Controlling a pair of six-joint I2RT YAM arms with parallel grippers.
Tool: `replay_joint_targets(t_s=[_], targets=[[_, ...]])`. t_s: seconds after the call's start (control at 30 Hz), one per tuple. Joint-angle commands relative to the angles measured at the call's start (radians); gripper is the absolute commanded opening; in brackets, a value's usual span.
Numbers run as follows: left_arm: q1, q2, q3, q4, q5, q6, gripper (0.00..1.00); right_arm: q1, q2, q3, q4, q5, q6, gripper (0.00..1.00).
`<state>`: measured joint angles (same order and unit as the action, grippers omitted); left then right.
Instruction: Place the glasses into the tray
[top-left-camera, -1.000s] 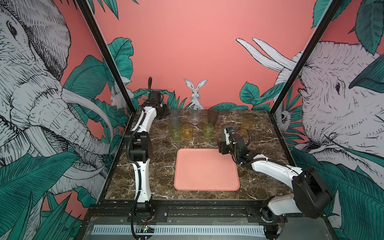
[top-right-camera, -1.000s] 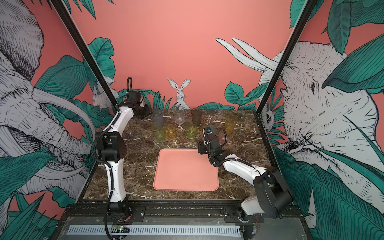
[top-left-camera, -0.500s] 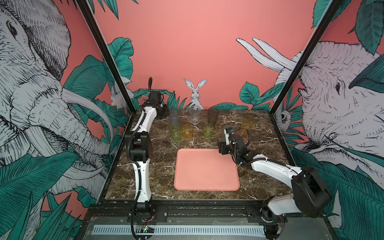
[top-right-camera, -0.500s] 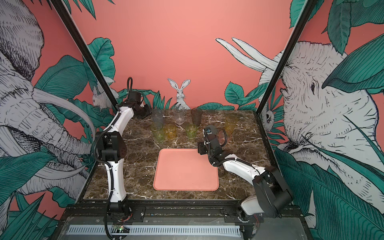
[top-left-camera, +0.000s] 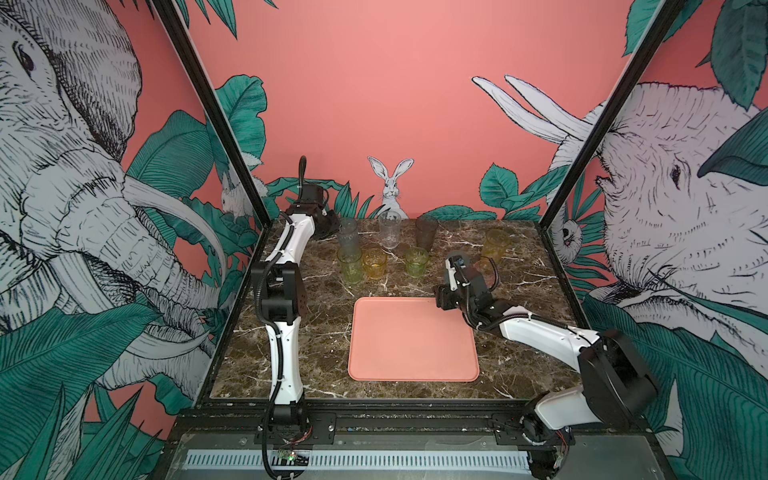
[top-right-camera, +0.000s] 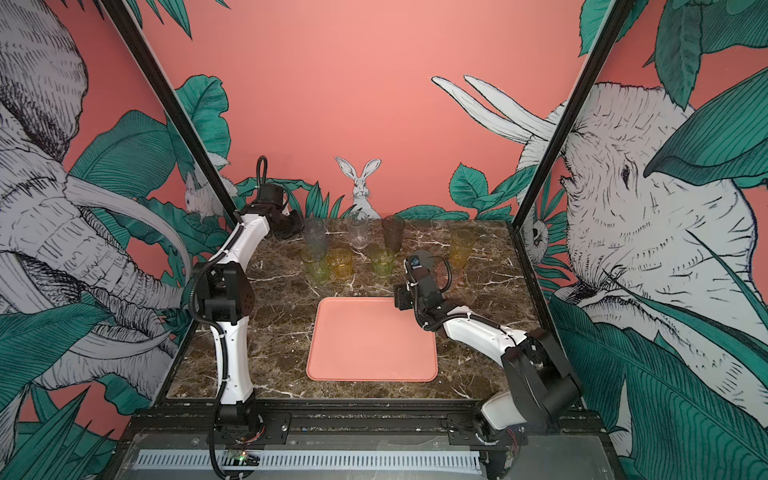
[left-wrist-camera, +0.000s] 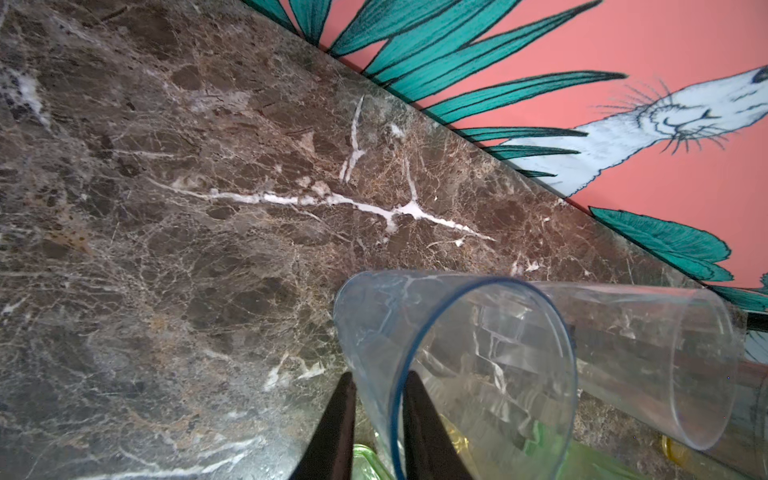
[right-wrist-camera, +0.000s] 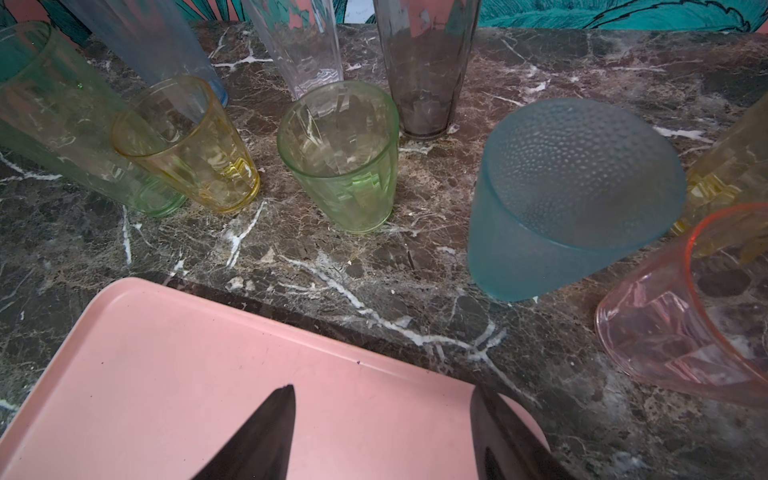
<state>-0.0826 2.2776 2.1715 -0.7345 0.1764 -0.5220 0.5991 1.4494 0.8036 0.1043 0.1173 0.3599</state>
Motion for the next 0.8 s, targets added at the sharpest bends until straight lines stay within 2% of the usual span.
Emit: replay_joint_targets(t_s=[0.0,0.47,0.77], targets=[[-0.004,0.002,-0.006,-0.01,-0.003,0.01,0.23,-0.004,0.004,0.029,0.008,-0.003,0.008,0.69],[-0.005,0.003,-0.003,-0.025,-0.015,0.009,0.17,-0.004,0.023,0.048,-0.014,-0.006,0.01,0.7],[-0.003,-0.018,-0.002,-0.045,-0.028,0.022,0.09,-0.003,0.033,0.055,-0.018,-0.01,0.01,0.7]])
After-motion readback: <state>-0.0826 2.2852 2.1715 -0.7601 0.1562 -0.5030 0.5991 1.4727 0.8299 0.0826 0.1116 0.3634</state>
